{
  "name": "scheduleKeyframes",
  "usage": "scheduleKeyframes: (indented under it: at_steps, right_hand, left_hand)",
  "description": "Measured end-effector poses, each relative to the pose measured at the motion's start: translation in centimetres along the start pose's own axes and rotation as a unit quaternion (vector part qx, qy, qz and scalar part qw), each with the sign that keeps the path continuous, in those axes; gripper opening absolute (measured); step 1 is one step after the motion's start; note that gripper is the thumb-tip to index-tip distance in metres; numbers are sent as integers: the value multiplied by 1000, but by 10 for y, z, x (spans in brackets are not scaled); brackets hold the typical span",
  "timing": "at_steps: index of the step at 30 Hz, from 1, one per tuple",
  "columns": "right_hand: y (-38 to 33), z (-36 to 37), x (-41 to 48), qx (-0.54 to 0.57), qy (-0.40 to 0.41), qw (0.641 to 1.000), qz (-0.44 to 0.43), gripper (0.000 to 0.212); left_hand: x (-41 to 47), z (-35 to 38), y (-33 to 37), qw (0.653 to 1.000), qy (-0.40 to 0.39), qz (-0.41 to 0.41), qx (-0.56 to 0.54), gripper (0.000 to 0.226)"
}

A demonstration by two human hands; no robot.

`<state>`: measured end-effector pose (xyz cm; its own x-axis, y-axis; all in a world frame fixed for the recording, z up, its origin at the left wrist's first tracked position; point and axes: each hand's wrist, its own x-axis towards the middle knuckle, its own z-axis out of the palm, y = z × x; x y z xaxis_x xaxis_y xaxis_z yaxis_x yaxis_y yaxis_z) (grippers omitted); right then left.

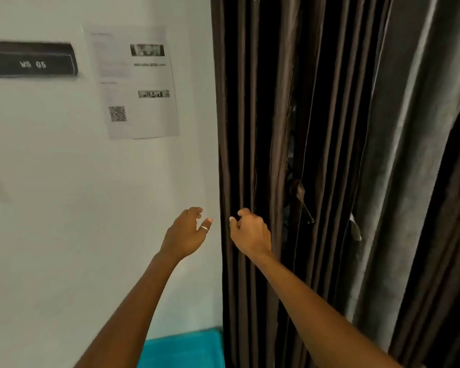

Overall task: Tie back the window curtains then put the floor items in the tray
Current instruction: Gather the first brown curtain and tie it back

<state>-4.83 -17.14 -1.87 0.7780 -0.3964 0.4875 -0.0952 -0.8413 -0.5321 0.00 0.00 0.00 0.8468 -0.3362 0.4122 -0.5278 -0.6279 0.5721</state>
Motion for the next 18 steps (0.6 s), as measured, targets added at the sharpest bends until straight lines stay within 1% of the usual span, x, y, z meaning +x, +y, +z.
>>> scheduleKeyframes:
  at_steps: [2,5,10,12,15,18]
  right_hand:
    - [-6,6,5,11,2,999,32,43]
    - [-13,15,11,-19,1,999,45,42]
    - [-23,32,26,-67,14,996,61,40]
    - [-25,36,31,-58,17,996,69,34]
    - [-22,40,32,-21,25,998,53,25]
    - [-20,44,24,5,17,1000,20,25]
  left_hand:
    - [7,6,-7,997,-14,-23,-69,46]
    - [16,15,-20,993,-35,-45,-105,42]
    - [22,23,-40,990,-51,-65,-115,38]
    - [24,25,-47,989,-51,-66,-121,35]
    - [26,25,-51,989,-41,-70,-126,32]
    - [30,32,-43,990,-33,-59,-121,37]
